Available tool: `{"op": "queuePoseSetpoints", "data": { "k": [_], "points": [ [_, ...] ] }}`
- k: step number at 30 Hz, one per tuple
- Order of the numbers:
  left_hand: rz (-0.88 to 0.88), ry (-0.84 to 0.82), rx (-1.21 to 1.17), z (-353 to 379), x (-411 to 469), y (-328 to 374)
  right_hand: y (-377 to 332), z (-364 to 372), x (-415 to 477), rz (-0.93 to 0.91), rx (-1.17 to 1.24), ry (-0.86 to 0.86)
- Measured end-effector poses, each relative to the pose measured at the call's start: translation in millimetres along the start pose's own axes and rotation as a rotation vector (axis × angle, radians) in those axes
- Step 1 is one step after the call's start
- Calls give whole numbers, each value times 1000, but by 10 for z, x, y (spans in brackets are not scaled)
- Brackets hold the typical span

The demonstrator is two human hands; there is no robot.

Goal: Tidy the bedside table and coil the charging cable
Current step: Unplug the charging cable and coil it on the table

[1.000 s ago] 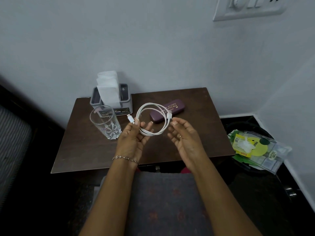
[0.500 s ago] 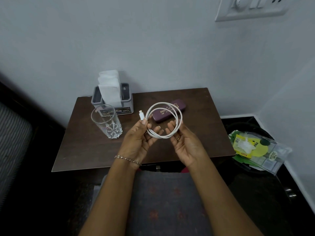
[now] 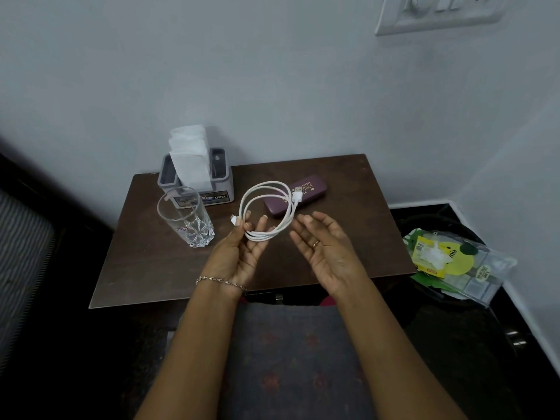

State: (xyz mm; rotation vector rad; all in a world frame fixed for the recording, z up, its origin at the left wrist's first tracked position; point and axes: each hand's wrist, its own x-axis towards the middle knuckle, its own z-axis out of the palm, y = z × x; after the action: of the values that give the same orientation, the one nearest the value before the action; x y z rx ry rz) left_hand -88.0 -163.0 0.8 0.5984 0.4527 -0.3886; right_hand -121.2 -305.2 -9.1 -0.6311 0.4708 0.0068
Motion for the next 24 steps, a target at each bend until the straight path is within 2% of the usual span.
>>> {"op": "queuePoseSetpoints", "data": {
  "k": [5, 8, 12, 19, 24],
  "points": [
    [-18, 36, -36, 19, -12, -3, 44, 35, -15, 8, -116, -108],
    [-21, 46, 60, 1, 4, -8, 50, 76, -27, -19, -137, -135],
    [-25, 27, 167, -16, 19, -34, 31, 62, -21, -71, -183, -29],
    [1, -63, 239, 25, 14, -48, 24, 24, -2, 59, -16, 17],
    [67, -62, 429, -39, 30, -67, 60, -53, 45, -31, -137, 77]
  ]
}}
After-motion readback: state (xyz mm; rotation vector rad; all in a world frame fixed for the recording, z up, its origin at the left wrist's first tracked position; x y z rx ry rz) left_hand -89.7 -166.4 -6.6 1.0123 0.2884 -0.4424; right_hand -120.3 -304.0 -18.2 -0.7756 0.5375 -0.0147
